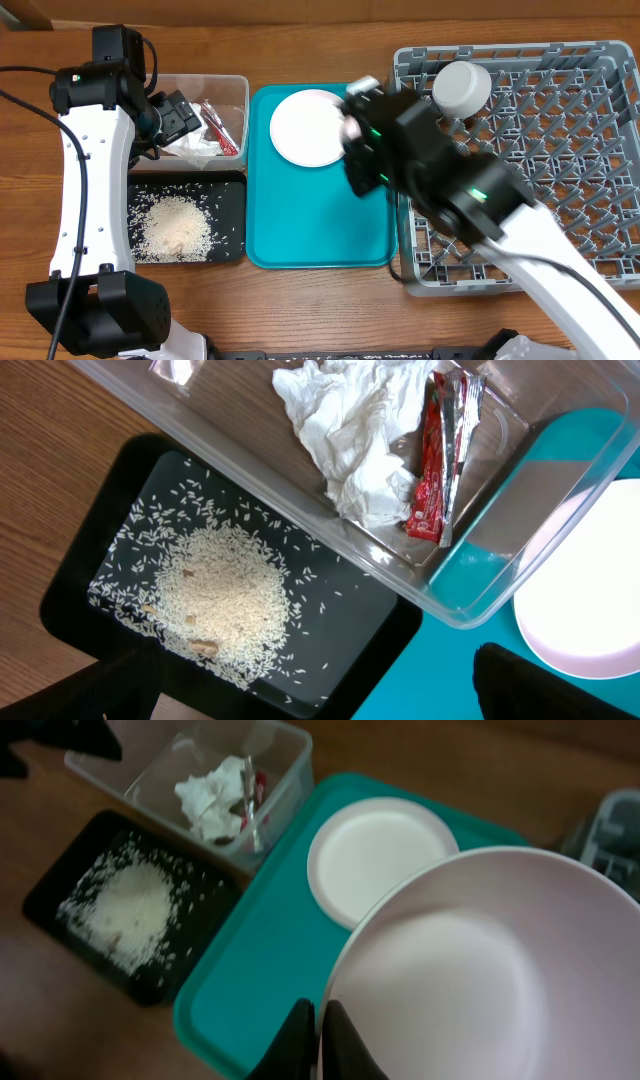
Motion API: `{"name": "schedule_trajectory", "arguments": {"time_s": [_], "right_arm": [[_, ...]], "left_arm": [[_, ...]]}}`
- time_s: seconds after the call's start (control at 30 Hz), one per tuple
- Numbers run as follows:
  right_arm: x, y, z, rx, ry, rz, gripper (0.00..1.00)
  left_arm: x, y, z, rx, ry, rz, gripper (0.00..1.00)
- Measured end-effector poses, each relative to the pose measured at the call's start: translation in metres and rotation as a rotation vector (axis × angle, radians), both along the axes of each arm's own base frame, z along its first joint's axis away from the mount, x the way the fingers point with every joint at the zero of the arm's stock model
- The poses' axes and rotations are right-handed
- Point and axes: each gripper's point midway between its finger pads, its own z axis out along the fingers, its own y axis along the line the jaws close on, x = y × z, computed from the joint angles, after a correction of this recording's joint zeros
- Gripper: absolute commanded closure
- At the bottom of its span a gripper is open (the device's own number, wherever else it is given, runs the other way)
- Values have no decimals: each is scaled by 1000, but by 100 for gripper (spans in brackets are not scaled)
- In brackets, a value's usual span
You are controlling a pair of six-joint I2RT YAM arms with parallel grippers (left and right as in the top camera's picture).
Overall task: Sort waste into correct bins and load items into the dishwasher
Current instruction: 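Carry the pink bowl right and set it in the dish rack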
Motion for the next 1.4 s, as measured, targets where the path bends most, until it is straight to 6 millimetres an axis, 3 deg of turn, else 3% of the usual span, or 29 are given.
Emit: {"name": "schedule_trajectory", "arguments": {"time_s": [0.13,0.27,0.47,0.67,0.9,1.1,1.27,1.4], "right_arm": [[-33,-21,6,39,101,-29,96],[-51,-32,25,154,147,-20,96],[-63,-72,71,367,122,-62,96],[-61,-105,83,505,156,-68,96],[-29,-135,60,719,361,-47,96],[6,-164,24,917,562,-95,94],[11,-170,-1,991,684,-105,96],[12,-171,-13,999,679,-74,96]], "left_arm": [[0,0,0,0,1,0,0],[0,0,0,0,0,0,0],[0,0,0,0,0,0,0],[0,0,0,0,0,0,0],[0,0,0,0,0,0,0],[0,0,0,0,0,0,0],[0,0,0,0,0,0,0],[0,0,0,0,0,0,0]]}}
